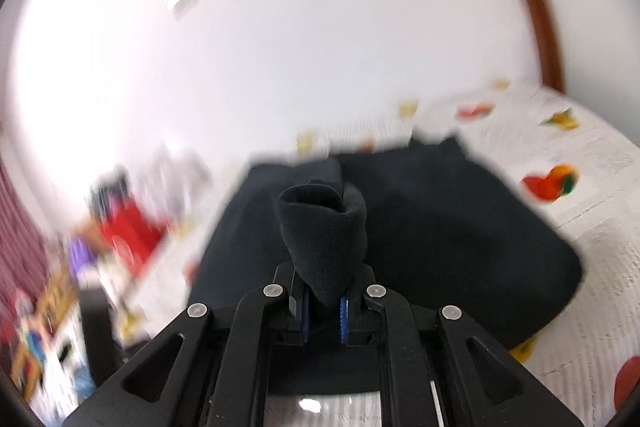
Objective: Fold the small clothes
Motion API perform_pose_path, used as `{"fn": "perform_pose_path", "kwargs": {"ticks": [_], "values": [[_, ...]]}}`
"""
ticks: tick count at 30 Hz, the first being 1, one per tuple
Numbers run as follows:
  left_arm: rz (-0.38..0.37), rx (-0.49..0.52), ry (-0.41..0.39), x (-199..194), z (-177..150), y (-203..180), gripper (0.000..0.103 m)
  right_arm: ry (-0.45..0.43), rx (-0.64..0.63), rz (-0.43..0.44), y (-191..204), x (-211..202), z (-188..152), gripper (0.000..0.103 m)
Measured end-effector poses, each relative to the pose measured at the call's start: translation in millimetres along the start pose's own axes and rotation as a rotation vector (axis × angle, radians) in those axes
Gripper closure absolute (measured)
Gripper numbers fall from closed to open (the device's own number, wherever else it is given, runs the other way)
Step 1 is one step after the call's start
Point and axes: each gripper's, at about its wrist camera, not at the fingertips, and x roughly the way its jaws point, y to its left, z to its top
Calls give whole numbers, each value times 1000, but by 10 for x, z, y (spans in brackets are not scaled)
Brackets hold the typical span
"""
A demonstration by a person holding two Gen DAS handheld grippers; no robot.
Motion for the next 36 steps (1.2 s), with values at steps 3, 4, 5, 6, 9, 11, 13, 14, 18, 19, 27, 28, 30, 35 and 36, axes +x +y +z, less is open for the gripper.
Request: {"fn": "perform_pose_path", "kwargs": {"ticks": [3, 4, 5, 6, 9, 11, 13, 14, 18, 19, 27, 28, 30, 35, 36], "values": [[13, -16, 0, -6, 4, 41, 25, -28, 45, -90, -268, -77, 28, 93], [10, -20, 0, -7, 7, 53, 25, 16, 70, -127, -414, -7, 13, 93], [9, -15, 0, -8, 7, 47, 25, 68, 94, -162, -546, 82, -17, 93], [13, -10, 0, -11, 6, 36, 25, 118, 110, -183, -652, 167, -50, 93], [13, 5, -3, -15, 13, 2, 25, 188, 125, -199, -793, 329, -164, 92], [-16, 3, -10, -38, 10, 1, 26, 180, 91, -223, -729, 342, -166, 92], [-44, 4, -23, -76, 1, -26, 27, 176, 89, -232, -716, 345, -183, 92], [-63, 6, -36, -106, -2, -57, 27, 174, 87, -231, -719, 353, -190, 92], [-82, 42, -50, -131, 51, -270, 26, 179, 92, -224, -715, 343, -163, 92], [-86, 44, -43, -98, 87, -356, 26, 182, 91, -226, -717, 327, -169, 92], [-5, 71, 2, 85, 131, -589, 19, 212, 43, -254, -639, 356, -107, 92], [-3, 67, 2, 86, 123, -581, 19, 214, 12, -251, -602, 346, -74, 92], [-3, 64, 5, 140, 172, -534, 18, 148, -31, -211, -552, 187, 16, 93], [-2, 57, 8, 138, 166, -534, 18, -89, 44, -183, -767, -369, 135, 93], [-4, 53, 8, 156, 184, -522, 18, -41, 48, -228, -868, -300, 103, 93]]}}
